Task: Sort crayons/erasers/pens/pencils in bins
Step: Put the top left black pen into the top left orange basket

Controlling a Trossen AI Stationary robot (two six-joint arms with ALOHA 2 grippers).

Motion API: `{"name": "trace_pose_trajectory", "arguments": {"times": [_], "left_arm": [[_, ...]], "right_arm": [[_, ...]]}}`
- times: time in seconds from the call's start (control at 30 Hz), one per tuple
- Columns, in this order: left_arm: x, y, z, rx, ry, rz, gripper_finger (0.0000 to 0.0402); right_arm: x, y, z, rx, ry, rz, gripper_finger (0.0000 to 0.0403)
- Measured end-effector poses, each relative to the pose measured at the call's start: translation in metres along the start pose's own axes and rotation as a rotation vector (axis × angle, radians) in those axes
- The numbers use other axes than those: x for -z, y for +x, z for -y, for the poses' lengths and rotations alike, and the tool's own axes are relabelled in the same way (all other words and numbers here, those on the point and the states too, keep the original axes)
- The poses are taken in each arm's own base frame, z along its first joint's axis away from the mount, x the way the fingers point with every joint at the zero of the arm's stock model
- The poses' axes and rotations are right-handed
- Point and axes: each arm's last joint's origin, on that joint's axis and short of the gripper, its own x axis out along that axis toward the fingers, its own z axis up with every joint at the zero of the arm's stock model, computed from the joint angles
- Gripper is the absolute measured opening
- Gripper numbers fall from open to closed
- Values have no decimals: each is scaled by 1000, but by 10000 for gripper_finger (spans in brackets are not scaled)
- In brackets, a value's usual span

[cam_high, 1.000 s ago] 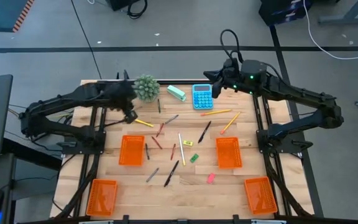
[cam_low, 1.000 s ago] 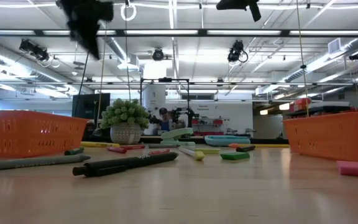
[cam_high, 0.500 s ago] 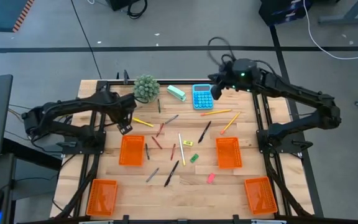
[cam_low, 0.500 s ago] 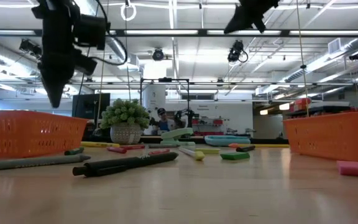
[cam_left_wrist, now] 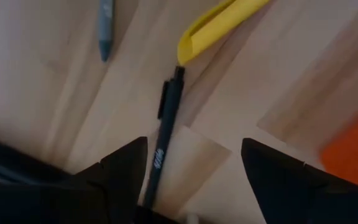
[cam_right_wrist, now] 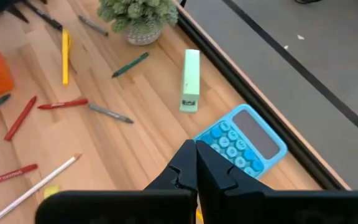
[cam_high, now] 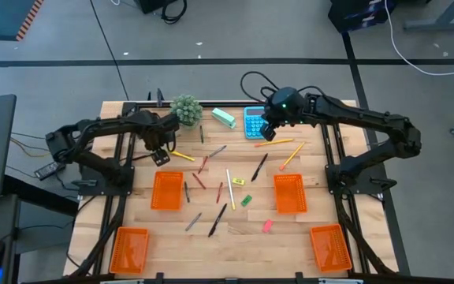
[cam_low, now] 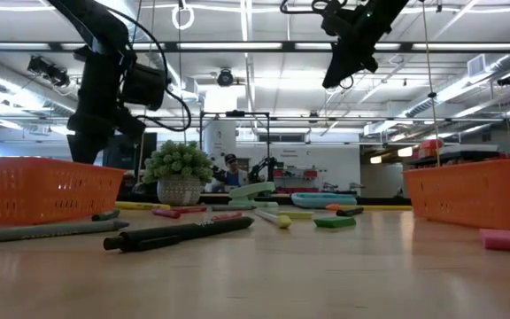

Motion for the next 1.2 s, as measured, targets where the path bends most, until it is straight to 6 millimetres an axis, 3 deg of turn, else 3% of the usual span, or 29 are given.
{"name": "trace_pose_trajectory", "arguments": {"times": [0.57,1.2], "left_arm": [[-11,29,-29,36,165,-70,250],[-15,40,-25,84,210,-95,193]], "right_arm": [[2,2,-5,-10,130,-16,6],[2,2,-5,-9,188,-16,6]]}}
